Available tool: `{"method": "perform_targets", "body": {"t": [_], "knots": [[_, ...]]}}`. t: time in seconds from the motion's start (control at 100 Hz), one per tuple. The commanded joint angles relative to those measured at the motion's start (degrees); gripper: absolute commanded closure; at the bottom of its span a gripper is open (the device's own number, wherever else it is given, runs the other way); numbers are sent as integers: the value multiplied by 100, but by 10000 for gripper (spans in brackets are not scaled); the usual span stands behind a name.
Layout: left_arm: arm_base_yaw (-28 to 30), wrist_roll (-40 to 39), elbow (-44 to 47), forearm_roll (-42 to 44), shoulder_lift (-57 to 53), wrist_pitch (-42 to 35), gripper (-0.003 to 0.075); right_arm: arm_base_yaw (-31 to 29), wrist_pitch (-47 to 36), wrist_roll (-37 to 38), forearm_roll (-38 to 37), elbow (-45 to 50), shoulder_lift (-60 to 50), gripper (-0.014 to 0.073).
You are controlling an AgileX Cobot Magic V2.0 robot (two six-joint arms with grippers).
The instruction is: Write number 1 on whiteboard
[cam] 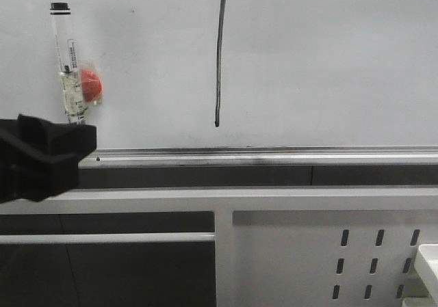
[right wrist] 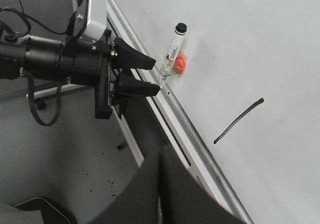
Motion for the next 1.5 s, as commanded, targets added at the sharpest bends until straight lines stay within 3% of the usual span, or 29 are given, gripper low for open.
{"method": "perform_targets", "body": {"t": [0.0, 0.18, 0.39, 0.6, 0.76, 0.86, 1.01, 1.199, 1.319, 1.489], "knots": [[-103, -82, 124, 216, -209, -1292, 314, -18, -393, -4, -58, -131, -196, 663], [-238, -83, 483, 506, -586, -1292, 420, -18, -948, -4, -58, 545, -960, 662], [-238, -83, 883, 1340, -1039, -1292, 738, -18, -2143, -4, 5, 2222, -2464, 663], [-238, -154, 1127, 1595, -1103, -1292, 740, -18, -3640, -4, 15, 4252, -3928, 663], [-238, -154, 1157, 1595, -1103, -1242, 740, -18, -4757, -4, 163, 5637, -4355, 663], [-238, -154, 1157, 1606, -1103, -1206, 740, -18, -5614, -4, 303, 6038, -4358, 663], [-238, -154, 1058, 1637, -1112, -1005, 740, -18, -5777, -4, 369, 5983, -4358, 663], [-238, -154, 207, 2381, -1226, 225, 740, -18, -5706, -4, 369, 5983, -4358, 663], [-238, -154, -616, 2411, -1561, 1803, 740, -18, -5706, -4, 369, 5983, -4358, 663], [-238, -154, -1567, 2606, -2612, 4605, 740, -18, -5706, -4, 369, 5983, -4358, 663]]}}
